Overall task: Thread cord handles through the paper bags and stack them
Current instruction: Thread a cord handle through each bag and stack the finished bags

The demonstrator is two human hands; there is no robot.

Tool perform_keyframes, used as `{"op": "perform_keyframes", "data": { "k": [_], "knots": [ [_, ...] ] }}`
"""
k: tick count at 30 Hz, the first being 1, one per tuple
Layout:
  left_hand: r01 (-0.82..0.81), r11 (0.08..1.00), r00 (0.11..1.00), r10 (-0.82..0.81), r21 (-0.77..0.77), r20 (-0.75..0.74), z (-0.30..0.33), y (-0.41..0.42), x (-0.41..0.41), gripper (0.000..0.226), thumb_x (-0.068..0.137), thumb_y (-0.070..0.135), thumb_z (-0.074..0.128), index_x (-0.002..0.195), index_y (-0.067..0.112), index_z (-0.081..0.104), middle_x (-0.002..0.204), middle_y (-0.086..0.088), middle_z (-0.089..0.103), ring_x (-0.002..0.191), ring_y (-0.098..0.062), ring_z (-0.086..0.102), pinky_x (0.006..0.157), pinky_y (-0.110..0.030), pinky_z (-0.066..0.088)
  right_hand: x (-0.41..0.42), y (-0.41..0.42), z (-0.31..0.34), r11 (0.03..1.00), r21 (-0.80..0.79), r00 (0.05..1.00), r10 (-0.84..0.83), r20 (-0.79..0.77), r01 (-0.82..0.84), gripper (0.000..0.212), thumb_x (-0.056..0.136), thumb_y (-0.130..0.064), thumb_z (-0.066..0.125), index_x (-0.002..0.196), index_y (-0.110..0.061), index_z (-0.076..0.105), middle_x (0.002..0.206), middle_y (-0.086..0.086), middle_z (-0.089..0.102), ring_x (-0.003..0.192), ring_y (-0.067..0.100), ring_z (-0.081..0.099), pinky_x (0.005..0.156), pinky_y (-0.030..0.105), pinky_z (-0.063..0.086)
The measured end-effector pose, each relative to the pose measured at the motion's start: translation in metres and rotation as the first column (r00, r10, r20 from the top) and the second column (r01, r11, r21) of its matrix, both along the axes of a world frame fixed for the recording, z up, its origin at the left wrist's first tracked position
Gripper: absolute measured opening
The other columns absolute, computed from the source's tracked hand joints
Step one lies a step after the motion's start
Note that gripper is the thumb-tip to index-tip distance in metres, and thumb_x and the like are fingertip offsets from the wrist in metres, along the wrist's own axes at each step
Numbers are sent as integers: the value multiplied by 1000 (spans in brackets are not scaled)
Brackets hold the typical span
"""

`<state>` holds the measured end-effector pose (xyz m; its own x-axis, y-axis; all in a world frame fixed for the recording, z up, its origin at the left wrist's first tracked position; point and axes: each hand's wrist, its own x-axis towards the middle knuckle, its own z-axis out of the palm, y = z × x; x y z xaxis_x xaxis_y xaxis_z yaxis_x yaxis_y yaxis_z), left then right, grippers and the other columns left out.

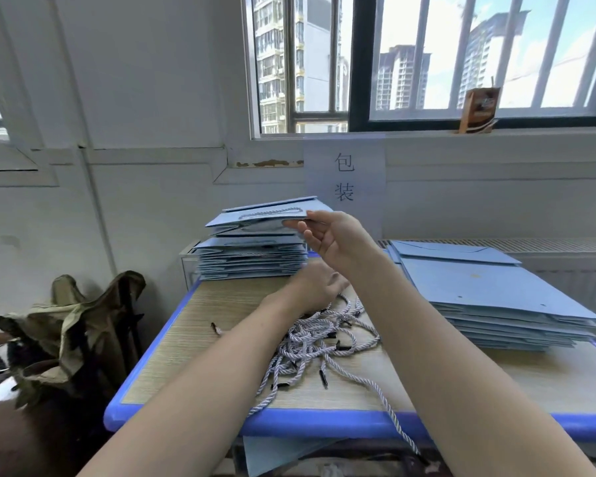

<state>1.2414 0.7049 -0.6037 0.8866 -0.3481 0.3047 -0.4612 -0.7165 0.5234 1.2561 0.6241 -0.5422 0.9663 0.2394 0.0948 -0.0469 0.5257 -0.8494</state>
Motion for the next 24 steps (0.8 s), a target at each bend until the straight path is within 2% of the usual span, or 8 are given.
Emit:
{"op": "perform_keyframes", "data": {
  "k": [3,5,7,9,11,16,19,24],
  "knots": [
    [-7,1000,1000,7,0,17,1,0,-1,32,91,3,51,64,15,38,74,-29,49,67,-37,37,60,-36,25,7,12,10,999,-23,999,37,-30,-38,8,101,1,48,105,7,51,104,34,67,52,16,67,47,19,54],
    [-11,1000,1000,11,-2,14,0,1,-1,28,90,2,49,67,14,40,65,-16,44,67,-33,37,60,-33,25,12,19,10,998,-63,998,26,-58,-29,6,101,2,48,101,7,53,109,34,67,58,20,71,49,20,56],
    [4,1000,1000,-4,19,1,-1,3,2,11,91,4,48,82,10,49,73,-6,48,74,-28,49,62,-34,35,18,25,6,991,-133,994,-28,-102,14,6,100,3,51,103,7,54,111,32,65,70,28,74,52,23,58],
    [19,999,1000,-18,37,-12,-1,5,3,9,92,6,46,97,8,54,81,-9,54,85,-35,59,70,-39,46,26,29,3,967,-244,987,-105,-125,72,2,98,4,54,100,5,55,110,29,63,79,33,74,67,29,63],
    [17,998,1000,-17,65,-13,0,6,2,12,94,7,45,102,6,55,83,-18,57,91,-40,58,70,-41,44,32,29,2,939,-323,980,-162,-117,117,2,96,3,59,96,4,57,105,24,61,79,33,75,82,35,62],
    [31,998,999,-30,52,-11,-1,9,11,23,100,19,51,115,7,61,98,-7,60,89,-22,53,72,-29,34,37,14,6,886,-431,966,-237,-99,173,5,92,2,65,96,3,64,91,21,66,70,27,74,71,30,62],
    [8,1000,1000,-8,4,-7,-4,13,17,26,98,27,57,119,12,66,111,-3,67,99,-19,59,85,-27,43,37,6,8,848,-498,967,-246,-68,181,13,89,2,67,102,5,64,90,22,70,57,20,68,46,21,55],
    [-22,999,995,18,38,94,6,19,19,22,96,28,62,109,12,71,107,-5,71,97,-21,63,90,-32,48,37,3,7,763,-608,956,-293,-21,220,11,83,-2,76,87,2,67,82,18,73,64,20,61,47,20,44]
  ]
}}
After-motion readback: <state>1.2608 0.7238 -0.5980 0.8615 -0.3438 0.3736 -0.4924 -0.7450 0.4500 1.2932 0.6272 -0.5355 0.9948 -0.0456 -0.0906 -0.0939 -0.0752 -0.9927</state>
